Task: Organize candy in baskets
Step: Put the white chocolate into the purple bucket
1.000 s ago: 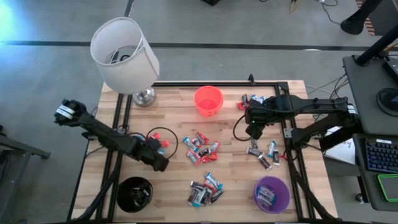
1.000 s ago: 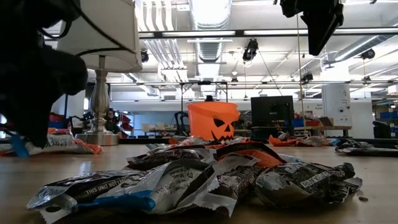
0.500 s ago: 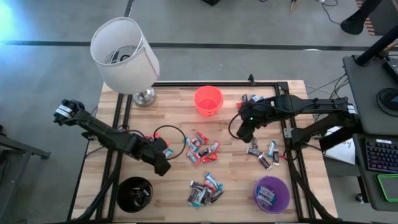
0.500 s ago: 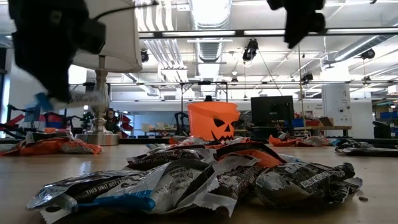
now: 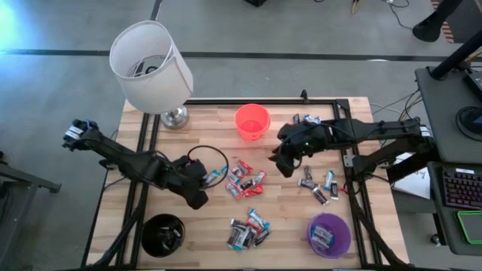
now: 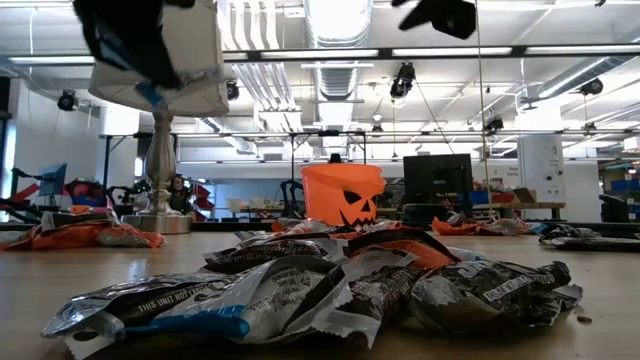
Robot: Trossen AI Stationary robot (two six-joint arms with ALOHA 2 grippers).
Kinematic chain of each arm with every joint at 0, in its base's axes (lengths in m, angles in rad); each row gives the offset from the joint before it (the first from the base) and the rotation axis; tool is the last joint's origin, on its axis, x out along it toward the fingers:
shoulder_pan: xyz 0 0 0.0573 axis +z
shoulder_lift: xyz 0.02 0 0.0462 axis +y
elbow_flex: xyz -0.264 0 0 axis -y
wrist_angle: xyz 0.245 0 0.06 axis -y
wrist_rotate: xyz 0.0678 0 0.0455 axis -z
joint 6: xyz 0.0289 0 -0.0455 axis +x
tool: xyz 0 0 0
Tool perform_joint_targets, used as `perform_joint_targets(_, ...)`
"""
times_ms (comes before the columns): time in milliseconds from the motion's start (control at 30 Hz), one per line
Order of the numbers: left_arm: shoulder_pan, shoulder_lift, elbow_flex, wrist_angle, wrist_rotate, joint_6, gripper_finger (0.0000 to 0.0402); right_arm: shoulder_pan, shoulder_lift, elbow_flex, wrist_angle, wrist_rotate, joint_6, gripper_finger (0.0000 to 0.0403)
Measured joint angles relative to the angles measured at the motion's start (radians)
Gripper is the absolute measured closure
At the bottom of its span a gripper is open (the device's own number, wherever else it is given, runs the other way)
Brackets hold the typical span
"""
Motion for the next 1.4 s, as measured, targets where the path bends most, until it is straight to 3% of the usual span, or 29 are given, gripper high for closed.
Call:
perform_joint_targets(133,0.003,-0.034,0.016,0.027,-0.067,0.070,0.0400,0.050,0.019,-0.003,0.117,0.009,-0.005,0.0261)
perform_joint_targets(333,0.014,-0.086,0.022,0.182,-0.078,0.235,0.0400,0.102,0.094,-0.003,0.326,0.029,-0.019,0.0248)
perform_joint_targets(533,0.018,-0.141,0.022,0.295,-0.077,0.351,0.0400,0.116,0.164,0.017,0.364,0.028,-0.007,0.0228)
perform_joint_targets(1100,0.034,-0.136,0.022,0.398,-0.034,0.462,0.0400,0.120,0.262,0.019,0.738,0.022,-0.085,0.0223)
perform_joint_targets(1400,0.035,-0.108,0.022,0.411,-0.022,0.469,0.0400,0.120,0.267,0.020,0.767,0.081,-0.087,0.0234)
